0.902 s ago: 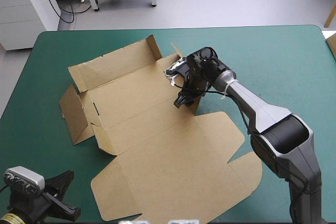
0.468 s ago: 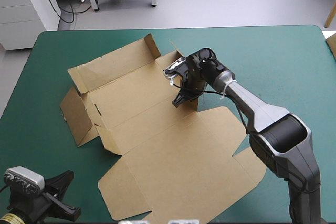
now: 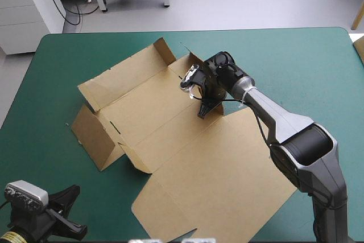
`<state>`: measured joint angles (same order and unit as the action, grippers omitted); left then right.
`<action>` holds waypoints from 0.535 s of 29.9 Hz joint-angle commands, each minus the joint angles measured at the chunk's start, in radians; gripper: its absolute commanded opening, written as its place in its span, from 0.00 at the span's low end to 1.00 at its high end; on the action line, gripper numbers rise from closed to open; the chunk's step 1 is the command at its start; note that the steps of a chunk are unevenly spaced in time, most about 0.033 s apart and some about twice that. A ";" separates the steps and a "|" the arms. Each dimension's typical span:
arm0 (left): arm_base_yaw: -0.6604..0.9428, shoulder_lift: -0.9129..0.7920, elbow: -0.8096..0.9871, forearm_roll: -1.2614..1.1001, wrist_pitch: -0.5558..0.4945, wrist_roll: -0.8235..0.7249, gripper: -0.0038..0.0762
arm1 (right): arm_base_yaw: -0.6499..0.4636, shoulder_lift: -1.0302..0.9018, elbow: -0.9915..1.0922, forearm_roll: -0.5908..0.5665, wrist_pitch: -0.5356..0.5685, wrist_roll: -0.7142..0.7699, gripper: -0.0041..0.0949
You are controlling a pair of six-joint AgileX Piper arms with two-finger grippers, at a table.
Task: Fold the box
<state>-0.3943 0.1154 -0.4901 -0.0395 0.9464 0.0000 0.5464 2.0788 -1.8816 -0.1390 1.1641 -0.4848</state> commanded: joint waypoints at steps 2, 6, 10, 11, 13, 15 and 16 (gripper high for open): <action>-0.006 0.016 -0.034 -0.006 -0.070 0.000 0.04 | -0.013 -0.068 -0.027 -0.028 0.006 -0.251 0.02; -0.006 0.016 -0.034 -0.006 -0.070 0.000 0.04 | -0.026 -0.068 -0.027 -0.030 0.006 -0.371 0.02; -0.006 0.016 -0.034 -0.006 -0.070 0.000 0.04 | -0.030 -0.068 -0.027 -0.032 0.006 -0.471 0.02; -0.006 0.016 -0.034 -0.006 -0.070 0.000 0.04 | -0.030 -0.068 -0.027 -0.032 0.006 -0.486 0.02; -0.006 0.016 -0.034 -0.006 -0.070 0.000 0.04 | -0.030 -0.068 -0.027 -0.018 0.006 -0.510 0.02; -0.006 0.016 -0.034 -0.006 -0.070 0.000 0.04 | -0.030 -0.068 -0.027 0.036 0.006 -0.545 0.02; -0.006 0.016 -0.034 -0.006 -0.070 0.000 0.04 | -0.030 -0.068 -0.027 0.065 0.006 -0.559 0.02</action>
<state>-0.3943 0.1154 -0.4901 -0.0395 0.9464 0.0000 0.5229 2.0788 -1.8816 -0.1353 1.1641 -0.9780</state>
